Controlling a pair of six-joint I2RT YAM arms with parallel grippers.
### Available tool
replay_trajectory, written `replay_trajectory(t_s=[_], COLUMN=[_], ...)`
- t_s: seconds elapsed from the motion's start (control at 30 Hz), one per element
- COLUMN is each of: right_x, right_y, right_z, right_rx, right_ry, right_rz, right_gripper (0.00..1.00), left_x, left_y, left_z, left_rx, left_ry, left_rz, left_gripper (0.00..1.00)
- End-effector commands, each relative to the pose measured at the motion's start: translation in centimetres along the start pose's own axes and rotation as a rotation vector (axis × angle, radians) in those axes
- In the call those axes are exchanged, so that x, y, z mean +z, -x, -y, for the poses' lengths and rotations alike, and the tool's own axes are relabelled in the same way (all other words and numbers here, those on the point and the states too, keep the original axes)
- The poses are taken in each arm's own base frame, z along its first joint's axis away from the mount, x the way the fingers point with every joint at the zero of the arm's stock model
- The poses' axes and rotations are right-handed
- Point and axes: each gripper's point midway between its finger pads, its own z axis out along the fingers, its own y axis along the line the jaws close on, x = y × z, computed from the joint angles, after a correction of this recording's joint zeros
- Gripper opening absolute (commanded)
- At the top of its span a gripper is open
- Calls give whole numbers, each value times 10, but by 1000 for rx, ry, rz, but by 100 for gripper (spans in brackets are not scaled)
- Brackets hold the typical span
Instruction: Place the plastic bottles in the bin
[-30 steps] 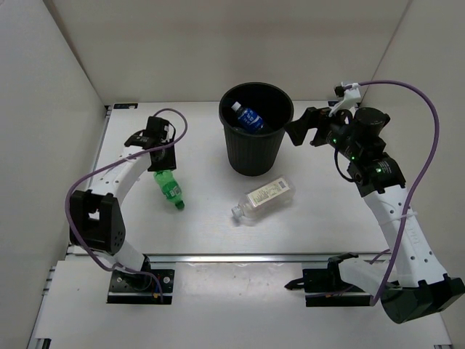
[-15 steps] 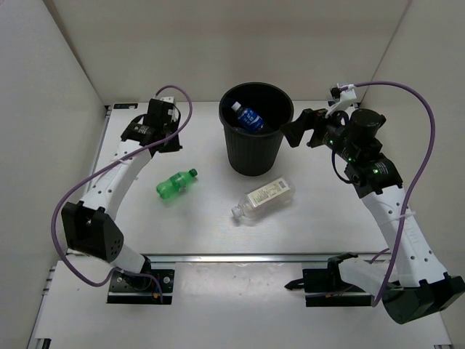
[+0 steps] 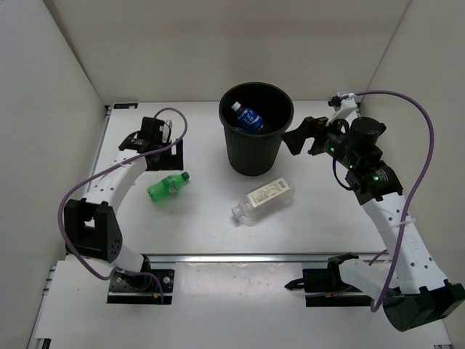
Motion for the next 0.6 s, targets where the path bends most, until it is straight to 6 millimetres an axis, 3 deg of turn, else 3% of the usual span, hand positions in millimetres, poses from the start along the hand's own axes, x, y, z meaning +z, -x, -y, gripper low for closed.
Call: replay_trajectory(t_s=[0.0, 0.07, 0.13, 0.37, 0.57], right_x=[-4, -1, 2, -3, -11], right_y=[9, 4, -2, -2, 2], right_z=[-6, -7, -7, -7, -2], right_rx=[1, 2, 9, 25, 39], right_ry=[28, 39, 46, 53, 55], right_rz=[30, 16, 5, 11, 34], right_gripper=[100, 100, 99, 99, 99], left_x=[9, 20, 29, 51, 58], left_y=[-9, -20, -24, -55, -59], left_z=[-15, -21, -13, -20, -29], left_rx=[88, 97, 94, 120, 74], left_ry=[15, 21, -41, 52, 84], left_rz=[18, 8, -28, -111, -146], left_gripper=[99, 99, 98, 99, 98])
